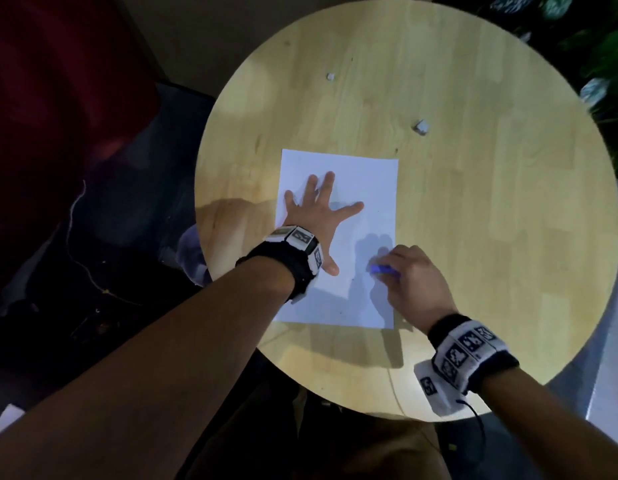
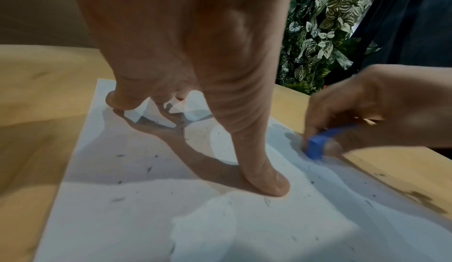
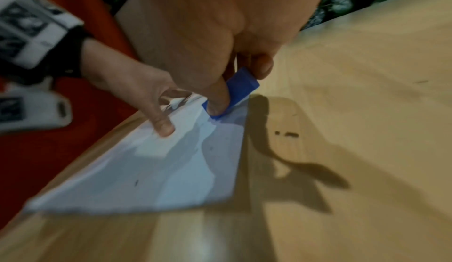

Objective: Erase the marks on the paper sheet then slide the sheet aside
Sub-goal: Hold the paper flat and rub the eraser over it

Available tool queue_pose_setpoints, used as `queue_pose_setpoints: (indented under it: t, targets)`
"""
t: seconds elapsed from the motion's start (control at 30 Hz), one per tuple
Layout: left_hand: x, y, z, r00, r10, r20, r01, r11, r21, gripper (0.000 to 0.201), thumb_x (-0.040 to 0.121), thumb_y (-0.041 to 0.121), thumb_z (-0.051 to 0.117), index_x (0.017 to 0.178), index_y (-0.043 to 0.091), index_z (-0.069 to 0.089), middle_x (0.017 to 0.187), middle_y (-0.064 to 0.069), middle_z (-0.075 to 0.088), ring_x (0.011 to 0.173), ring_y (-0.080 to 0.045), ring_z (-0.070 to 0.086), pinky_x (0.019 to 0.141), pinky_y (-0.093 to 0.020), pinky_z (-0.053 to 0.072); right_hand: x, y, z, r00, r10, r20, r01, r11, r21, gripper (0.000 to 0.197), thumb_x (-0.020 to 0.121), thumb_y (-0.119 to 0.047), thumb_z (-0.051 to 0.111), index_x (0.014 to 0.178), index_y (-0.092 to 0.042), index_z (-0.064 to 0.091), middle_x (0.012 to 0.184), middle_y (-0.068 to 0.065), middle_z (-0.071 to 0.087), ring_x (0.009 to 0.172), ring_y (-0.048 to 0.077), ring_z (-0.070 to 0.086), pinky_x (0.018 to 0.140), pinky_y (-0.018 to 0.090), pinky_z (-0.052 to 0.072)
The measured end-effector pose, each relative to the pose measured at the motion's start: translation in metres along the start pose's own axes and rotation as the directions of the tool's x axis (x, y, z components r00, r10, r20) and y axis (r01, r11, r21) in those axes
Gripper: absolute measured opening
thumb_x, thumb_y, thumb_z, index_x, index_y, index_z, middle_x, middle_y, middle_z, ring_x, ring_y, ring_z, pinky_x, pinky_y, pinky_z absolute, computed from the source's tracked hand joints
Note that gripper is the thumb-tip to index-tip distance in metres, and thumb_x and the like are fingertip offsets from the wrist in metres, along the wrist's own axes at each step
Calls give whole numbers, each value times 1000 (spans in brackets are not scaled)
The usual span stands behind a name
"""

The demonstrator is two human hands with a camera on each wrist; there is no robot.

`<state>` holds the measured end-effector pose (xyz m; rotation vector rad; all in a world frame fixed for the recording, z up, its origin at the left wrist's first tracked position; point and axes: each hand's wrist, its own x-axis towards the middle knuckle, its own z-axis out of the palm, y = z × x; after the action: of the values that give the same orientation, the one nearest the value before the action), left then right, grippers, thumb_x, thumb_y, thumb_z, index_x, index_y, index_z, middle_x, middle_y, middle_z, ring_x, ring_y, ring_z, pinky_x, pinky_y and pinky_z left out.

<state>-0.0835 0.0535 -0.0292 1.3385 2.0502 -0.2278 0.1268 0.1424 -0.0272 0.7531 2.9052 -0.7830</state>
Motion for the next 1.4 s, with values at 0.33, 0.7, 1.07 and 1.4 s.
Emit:
queue_pose_setpoints:
  t: [0.33,0.7,1.07,1.4]
  targets:
    - [8,5,13,990,77,-118,-94,984,-150,125,61,67,84,160,36,14,167,1,-21,154,-25,-18,120,-63,1,44,-5,2,984,78,-161,-87,995,-47,10,84,-9,65,91,-15,69,87,1,60,89,25,51,54,37,49]
    - [13,2,14,994,82,-74,-91,988,-126,136,61,74,80,160,39,-6,165,4,-28,152,-24,-24,119,-63,-2,96,9,-7,974,158,-162,-161,987,-7,13,86,-10,61,94,-13,71,93,5,62,97,29,52,69,42,52]
    - [14,2,18,992,86,-92,-98,986,-134,135,61,73,80,160,40,-6,164,5,-29,152,-22,-24,119,-62,-2,68,-2,-5,991,43,-123,-51,996,-66,11,85,-9,64,93,-12,70,90,3,62,90,28,53,57,34,48]
    - [11,2,17,989,90,-118,-105,985,-135,133,61,73,80,160,39,-1,165,6,-27,153,-20,-22,121,-58,-2,-17,-4,11,997,39,-65,-41,999,-25,16,82,-7,69,95,-18,69,90,-6,63,82,18,48,53,31,47]
